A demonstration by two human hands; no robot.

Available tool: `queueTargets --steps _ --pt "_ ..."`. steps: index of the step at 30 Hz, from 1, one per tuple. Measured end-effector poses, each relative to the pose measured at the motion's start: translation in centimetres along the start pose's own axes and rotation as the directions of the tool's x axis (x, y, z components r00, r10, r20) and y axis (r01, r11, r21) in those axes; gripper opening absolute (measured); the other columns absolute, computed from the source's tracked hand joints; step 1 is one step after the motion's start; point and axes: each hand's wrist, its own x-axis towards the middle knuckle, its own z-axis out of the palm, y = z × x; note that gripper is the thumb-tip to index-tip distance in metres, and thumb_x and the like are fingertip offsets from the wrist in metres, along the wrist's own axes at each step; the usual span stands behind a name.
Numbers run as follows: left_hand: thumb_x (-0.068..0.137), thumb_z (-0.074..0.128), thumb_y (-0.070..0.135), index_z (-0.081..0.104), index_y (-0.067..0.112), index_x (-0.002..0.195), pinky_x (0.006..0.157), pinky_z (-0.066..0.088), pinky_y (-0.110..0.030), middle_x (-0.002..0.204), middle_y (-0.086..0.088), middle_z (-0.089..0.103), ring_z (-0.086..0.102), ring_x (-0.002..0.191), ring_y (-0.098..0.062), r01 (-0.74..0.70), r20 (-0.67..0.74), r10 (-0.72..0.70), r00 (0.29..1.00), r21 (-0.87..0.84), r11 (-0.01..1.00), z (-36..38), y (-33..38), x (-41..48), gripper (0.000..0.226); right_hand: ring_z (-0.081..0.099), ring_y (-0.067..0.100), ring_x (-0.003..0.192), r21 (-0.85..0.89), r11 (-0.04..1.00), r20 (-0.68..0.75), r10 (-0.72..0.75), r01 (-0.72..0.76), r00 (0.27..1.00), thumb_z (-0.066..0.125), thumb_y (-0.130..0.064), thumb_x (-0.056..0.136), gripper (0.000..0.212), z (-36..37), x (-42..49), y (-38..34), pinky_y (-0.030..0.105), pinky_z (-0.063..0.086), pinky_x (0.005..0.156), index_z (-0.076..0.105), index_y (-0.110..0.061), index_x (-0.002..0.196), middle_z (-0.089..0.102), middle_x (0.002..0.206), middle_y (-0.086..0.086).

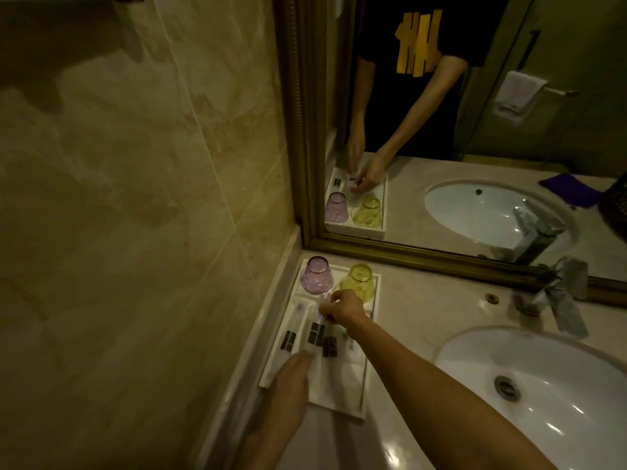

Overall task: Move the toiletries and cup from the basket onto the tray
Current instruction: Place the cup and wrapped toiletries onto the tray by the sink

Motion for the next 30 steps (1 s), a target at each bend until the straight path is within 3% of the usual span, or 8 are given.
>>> queueTargets --steps 3,6,9,13,18,21,25,30 --pt "0.098 0.037 0.018 0.032 0.022 0.149 0.114 0.029 -0.026 0.154 0.002 0.034 0.033 0.141 -0.015 -0.117 0.176 0.084 0.981 0.183 0.976 0.9 -1.2 -1.1 0.051 0.073 0.032 0.078 -0.036 0.999 0.042 0.007 -0.005 0.999 0.074 0.004 0.08 0.02 0.9 0.5 0.1 0.045 0.063 0.079 0.068 0.003 0.099 0.071 0.086 0.023" --pt "0.092 0.037 0.031 0.017 0.042 0.147 0.112 0.009 -0.012 0.151 0.015 0.039 0.04 0.133 0.002 -0.21 0.065 0.202 0.977 0.186 0.96 1.7 -2.3 -1.1 0.059 0.073 0.037 0.094 -0.108 0.994 0.065 -0.023 0.03 0.998 0.074 0.002 0.076 0.036 1.2 1.2 0.3 0.05 0.061 0.084 0.068 0.001 0.112 0.074 0.1 0.025" --pt "0.09 0.04 0.028 0.05 0.014 0.139 0.116 0.003 -0.027 0.145 -0.002 0.048 0.045 0.133 -0.012 -0.293 0.249 0.213 0.945 0.354 0.888 2.5 -3.4 -1.0 0.052 0.07 0.033 0.102 -0.244 0.96 0.052 -0.126 0.135 0.991 0.07 -0.001 0.08 0.043 1.0 1.4 0.7 0.046 0.058 0.09 0.065 -0.005 0.123 0.073 0.111 0.019" --pt "0.066 0.077 0.041 0.076 0.015 0.106 0.097 0.046 -0.025 0.121 0.001 0.069 0.063 0.113 -0.011 -0.295 0.374 0.144 0.916 0.385 0.875 3.1 -3.8 -0.5 0.048 0.065 0.028 0.107 -0.567 0.664 0.226 -0.444 0.487 0.867 0.066 -0.009 0.087 0.032 0.8 0.3 1.7 0.042 0.055 0.089 0.068 -0.015 0.118 0.066 0.123 0.008" --pt "0.074 0.053 0.035 0.075 0.02 0.109 0.112 0.014 -0.021 0.119 0.007 0.07 0.065 0.108 -0.004 -0.336 0.451 0.125 0.884 0.424 0.841 3.1 -3.6 -1.1 0.043 0.067 0.035 0.092 -0.721 0.271 0.5 -0.432 0.637 0.75 0.064 -0.013 0.08 0.028 1.4 -0.4 3.4 0.041 0.051 0.083 0.071 -0.011 0.108 0.068 0.112 0.01" --pt "0.091 0.04 0.029 0.056 0.021 0.135 0.11 0.029 -0.023 0.145 0.008 0.047 0.05 0.129 -0.008 -0.232 0.351 0.086 0.932 0.398 0.888 2.1 -4.3 -1.5 0.047 0.065 0.033 0.103 -0.745 0.233 0.507 -0.411 0.625 0.758 0.064 -0.012 0.083 0.038 1.2 0.0 4.1 0.042 0.041 0.103 0.066 -0.01 0.122 0.063 0.127 0.01" --pt "0.101 0.012 0.034 0.074 0.013 0.112 0.104 0.027 -0.025 0.126 0.0 0.066 0.065 0.111 -0.013 -0.345 0.365 0.155 0.918 0.542 0.767 1.6 -5.1 -1.4 0.066 0.062 0.033 0.108 -0.748 0.225 0.516 -0.395 0.625 0.76 0.06 -0.012 0.09 0.041 1.0 -0.3 3.9 0.039 0.039 0.105 0.061 -0.008 0.131 0.057 0.139 0.011" --pt "0.081 0.037 0.039 0.074 0.017 0.111 0.088 0.055 -0.03 0.121 0.002 0.069 0.066 0.11 -0.011 -0.318 0.411 0.107 0.905 0.491 0.811 1.2 -3.2 -1.7 0.052 0.063 0.036 0.108 -0.688 0.402 0.424 -0.453 0.604 0.784 0.061 -0.012 0.086 0.038 -0.7 -0.9 4.2 0.041 0.053 0.089 0.066 -0.012 0.123 0.062 0.131 0.008"
